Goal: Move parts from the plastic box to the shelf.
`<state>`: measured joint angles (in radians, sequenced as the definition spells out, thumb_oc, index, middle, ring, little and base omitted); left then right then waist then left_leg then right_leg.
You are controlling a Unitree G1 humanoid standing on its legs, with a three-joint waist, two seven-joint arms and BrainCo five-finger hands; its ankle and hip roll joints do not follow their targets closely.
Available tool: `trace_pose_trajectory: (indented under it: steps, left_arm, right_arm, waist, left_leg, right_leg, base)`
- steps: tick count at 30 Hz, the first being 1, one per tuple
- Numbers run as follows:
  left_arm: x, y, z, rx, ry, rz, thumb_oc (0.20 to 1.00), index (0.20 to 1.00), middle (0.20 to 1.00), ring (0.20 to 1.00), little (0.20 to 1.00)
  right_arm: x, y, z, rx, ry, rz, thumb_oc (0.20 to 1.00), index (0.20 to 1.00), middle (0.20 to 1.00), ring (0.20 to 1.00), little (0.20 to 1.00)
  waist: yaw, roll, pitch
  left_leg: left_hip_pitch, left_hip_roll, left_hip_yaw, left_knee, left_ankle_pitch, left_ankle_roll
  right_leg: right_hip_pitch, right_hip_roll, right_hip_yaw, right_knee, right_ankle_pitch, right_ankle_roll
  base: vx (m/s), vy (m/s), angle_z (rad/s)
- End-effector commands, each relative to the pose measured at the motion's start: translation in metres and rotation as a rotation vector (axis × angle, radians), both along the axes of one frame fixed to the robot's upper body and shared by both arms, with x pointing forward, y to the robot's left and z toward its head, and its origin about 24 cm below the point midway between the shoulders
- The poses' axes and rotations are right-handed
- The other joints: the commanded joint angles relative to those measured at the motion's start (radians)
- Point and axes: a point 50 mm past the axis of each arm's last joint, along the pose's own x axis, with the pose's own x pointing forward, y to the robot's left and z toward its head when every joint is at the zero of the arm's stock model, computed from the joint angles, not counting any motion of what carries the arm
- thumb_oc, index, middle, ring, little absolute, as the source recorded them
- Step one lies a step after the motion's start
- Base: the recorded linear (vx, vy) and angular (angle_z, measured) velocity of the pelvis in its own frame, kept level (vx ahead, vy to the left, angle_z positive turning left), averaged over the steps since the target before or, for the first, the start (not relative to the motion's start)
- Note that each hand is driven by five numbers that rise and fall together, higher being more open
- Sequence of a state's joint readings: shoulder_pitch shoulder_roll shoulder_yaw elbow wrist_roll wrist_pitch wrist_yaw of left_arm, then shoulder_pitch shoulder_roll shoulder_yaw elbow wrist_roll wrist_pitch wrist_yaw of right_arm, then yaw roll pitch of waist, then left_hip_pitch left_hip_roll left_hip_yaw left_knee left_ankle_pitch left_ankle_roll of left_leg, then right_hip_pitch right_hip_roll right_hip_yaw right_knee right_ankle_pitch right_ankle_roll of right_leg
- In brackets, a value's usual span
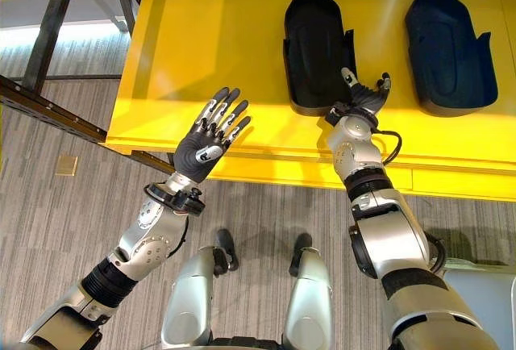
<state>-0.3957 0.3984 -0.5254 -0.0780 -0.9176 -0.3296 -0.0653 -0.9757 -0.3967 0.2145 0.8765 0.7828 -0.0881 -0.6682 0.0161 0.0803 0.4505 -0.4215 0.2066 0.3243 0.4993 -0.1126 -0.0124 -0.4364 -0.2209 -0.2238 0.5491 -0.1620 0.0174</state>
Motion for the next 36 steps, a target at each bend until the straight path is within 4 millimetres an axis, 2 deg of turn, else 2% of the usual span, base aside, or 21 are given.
trace_pose_trajectory:
  steps: [1, 9, 16, 36]
  left_arm:
    - [-0.019, -0.004, 0.036, -0.103, -0.173, -0.054, 1.000, 1.000, 1.000, 1.000, 1.000]
    - [-0.019, -0.004, 0.036, -0.109, -0.172, -0.054, 1.000, 1.000, 1.000, 1.000, 1.000]
    - [-0.020, -0.005, 0.037, -0.108, -0.174, -0.055, 1.000, 1.000, 1.000, 1.000, 1.000]
    - [-0.020, -0.006, 0.034, -0.101, -0.171, -0.064, 1.000, 1.000, 1.000, 1.000, 1.000]
  right_arm:
    - [-0.022, 0.053, -0.104, 0.195, 0.361, 0.136, 1.000, 1.000, 1.000, 1.000, 1.000]
    - [-0.026, 0.056, -0.110, 0.186, 0.361, 0.161, 1.000, 1.000, 1.000, 1.000, 1.000]
    - [-0.030, 0.070, -0.114, 0.168, 0.360, 0.219, 1.000, 1.000, 1.000, 1.000, 1.000]
    - [-0.032, 0.086, -0.115, 0.090, 0.353, 0.336, 1.000, 1.000, 1.000, 1.000, 1.000]
  waist:
    - [0.033, 0.029, 0.070]
    - [0.027, 0.023, 0.070]
    - [0.027, 0.017, 0.070]
    - [0.030, 0.007, 0.070]
  left_leg:
    - [0.096, -0.066, 0.002, -0.117, 0.020, 0.008]
    - [0.116, -0.067, 0.001, -0.138, 0.032, 0.003]
    - [0.121, -0.069, 0.003, -0.131, 0.029, 0.006]
    - [0.120, -0.066, 0.003, -0.128, 0.031, 0.005]
  right_leg:
    - [0.027, 0.006, -0.043, 0.078, -0.037, 0.022]
    - [0.052, 0.015, -0.041, 0.044, -0.025, 0.021]
    - [0.063, 0.015, -0.046, 0.045, -0.027, 0.019]
    - [0.068, 0.016, -0.049, 0.039, -0.023, 0.018]
  base:
    - [0.00, -0.008, -0.06]
    - [0.00, 0.001, -0.03]
    - [0.00, 0.000, 0.00]
    - [0.00, 0.000, 0.00]
